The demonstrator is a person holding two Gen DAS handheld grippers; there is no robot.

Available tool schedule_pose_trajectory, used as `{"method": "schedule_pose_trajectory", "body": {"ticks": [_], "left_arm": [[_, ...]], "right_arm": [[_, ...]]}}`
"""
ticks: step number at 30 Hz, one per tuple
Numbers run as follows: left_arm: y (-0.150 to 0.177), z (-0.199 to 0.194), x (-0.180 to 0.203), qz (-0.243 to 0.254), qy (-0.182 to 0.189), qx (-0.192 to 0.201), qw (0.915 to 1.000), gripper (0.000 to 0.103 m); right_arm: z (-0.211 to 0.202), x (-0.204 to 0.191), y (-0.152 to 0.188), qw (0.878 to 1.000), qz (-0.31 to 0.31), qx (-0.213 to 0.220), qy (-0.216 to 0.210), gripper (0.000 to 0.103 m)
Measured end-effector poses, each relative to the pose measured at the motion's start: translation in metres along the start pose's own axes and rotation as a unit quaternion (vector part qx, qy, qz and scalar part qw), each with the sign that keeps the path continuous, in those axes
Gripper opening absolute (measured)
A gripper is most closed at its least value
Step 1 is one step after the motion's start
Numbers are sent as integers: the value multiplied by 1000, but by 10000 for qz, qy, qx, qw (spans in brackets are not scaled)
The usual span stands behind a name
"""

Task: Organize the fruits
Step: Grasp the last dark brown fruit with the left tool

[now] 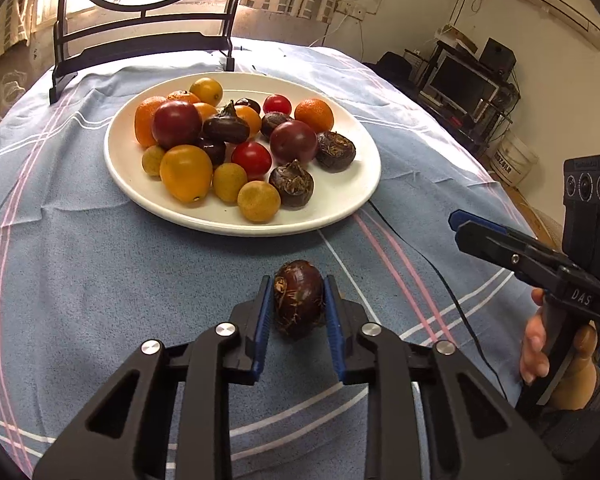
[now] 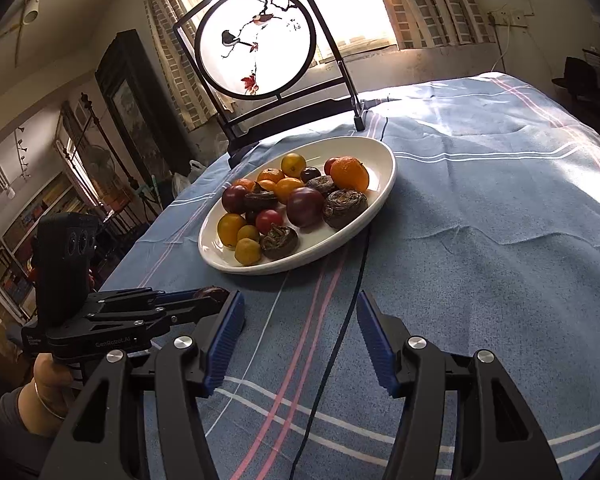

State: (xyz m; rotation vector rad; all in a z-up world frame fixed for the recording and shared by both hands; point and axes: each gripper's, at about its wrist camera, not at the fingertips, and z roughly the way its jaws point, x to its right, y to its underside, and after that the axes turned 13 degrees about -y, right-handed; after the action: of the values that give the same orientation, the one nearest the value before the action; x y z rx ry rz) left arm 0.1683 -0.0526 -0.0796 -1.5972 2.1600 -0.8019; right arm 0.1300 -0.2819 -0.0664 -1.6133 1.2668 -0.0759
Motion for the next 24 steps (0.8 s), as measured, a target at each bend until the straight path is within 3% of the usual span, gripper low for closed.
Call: {"method": "schedule_pose_trajectory", "body": {"ticks": [8, 13, 15, 16, 18, 21, 22, 24], "left_arm": [[15, -31, -6, 536, -732, 187, 9957, 24], [22, -32, -5, 823, -998, 105, 9915, 27], [23, -27, -6, 756, -965, 47, 9924, 38], [24, -24, -7, 667, -912, 14, 9936, 49], [24, -18, -9, 522, -786, -65, 9955, 54], [30, -7, -6, 502, -692, -229, 9961, 53], [31, -8, -5, 527, -708, -156, 9960, 42], [32, -10, -5, 469, -627, -131, 9968, 41]], "right_arm": [[-1, 1, 0, 10000, 2, 32, -29, 59], [-1, 1, 0, 10000, -3, 18, -26, 59], [-1, 0, 0, 10000, -7, 10, -13, 59], [-1, 0, 0, 10000, -10, 14, -21, 59], [0, 0, 0, 10000, -13, -5, -20, 59], [5, -2, 0, 9999, -67, -117, -13, 59], [6, -3, 0, 9998, -106, -153, -7, 59], [9, -6, 1, 9996, -186, -213, -4, 59]]}}
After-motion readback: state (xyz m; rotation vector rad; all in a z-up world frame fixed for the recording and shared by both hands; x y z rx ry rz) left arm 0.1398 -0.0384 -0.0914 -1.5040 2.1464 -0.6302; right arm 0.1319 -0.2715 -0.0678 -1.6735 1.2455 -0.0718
